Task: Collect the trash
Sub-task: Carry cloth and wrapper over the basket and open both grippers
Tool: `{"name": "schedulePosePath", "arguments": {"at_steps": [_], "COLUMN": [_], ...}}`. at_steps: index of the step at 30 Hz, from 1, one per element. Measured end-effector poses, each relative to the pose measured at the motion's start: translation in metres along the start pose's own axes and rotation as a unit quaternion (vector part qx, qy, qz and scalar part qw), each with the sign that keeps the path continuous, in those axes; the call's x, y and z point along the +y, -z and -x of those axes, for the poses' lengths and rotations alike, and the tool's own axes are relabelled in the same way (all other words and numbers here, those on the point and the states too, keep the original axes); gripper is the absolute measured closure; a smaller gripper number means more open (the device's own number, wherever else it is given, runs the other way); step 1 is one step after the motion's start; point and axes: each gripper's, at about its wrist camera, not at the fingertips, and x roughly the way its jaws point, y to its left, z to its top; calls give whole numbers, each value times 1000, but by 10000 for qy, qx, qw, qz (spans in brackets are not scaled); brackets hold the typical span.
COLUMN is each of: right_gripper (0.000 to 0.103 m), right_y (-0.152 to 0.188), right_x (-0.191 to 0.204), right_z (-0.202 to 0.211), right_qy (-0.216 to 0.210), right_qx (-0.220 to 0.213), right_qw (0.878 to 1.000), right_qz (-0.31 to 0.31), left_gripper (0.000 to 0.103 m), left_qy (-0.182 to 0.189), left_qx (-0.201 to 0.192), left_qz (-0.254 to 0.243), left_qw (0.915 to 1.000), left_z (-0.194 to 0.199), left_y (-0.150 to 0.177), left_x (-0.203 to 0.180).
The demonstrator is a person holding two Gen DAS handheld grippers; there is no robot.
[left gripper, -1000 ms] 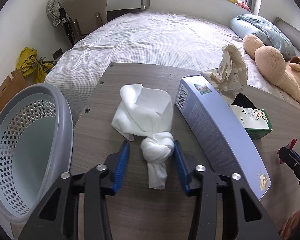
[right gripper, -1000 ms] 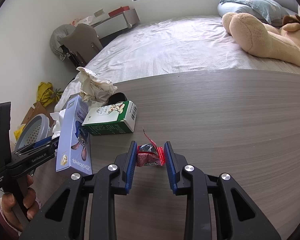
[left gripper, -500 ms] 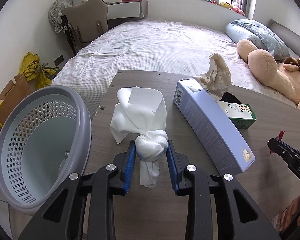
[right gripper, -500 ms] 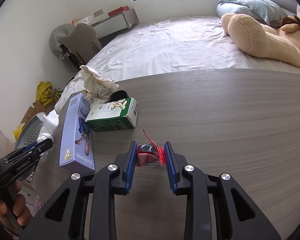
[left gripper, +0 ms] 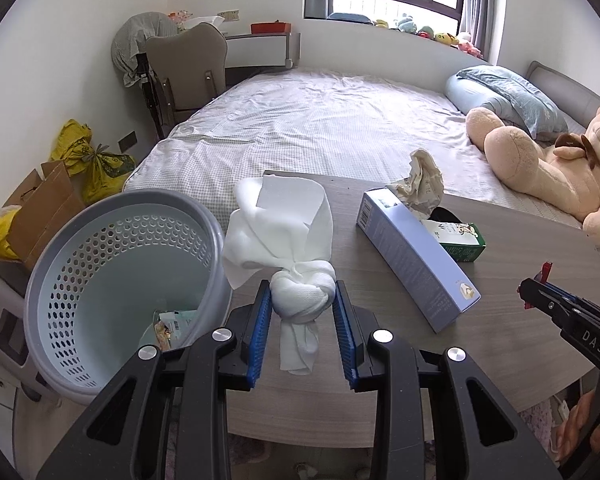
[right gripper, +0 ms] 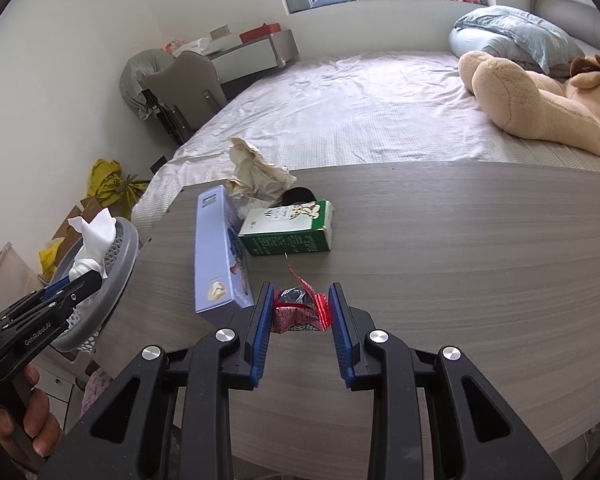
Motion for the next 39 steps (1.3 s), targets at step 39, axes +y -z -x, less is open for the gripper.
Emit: {"name": "schedulePosePath", "arguments": {"at_steps": [39], "right_gripper": [73], "right_y": [-17], "right_x": [220], "right_z": [-113], "right_qy": [-1264], "right_qx": [890], "right_qw": [9766], "right_qz": [1493], "left_gripper": [73], "left_qy": [-699], "left_qx": [523], "left_qz": [994], "left_qw": [9912], "left_z": [-33], "left_y": [18], "left_x": [182]}}
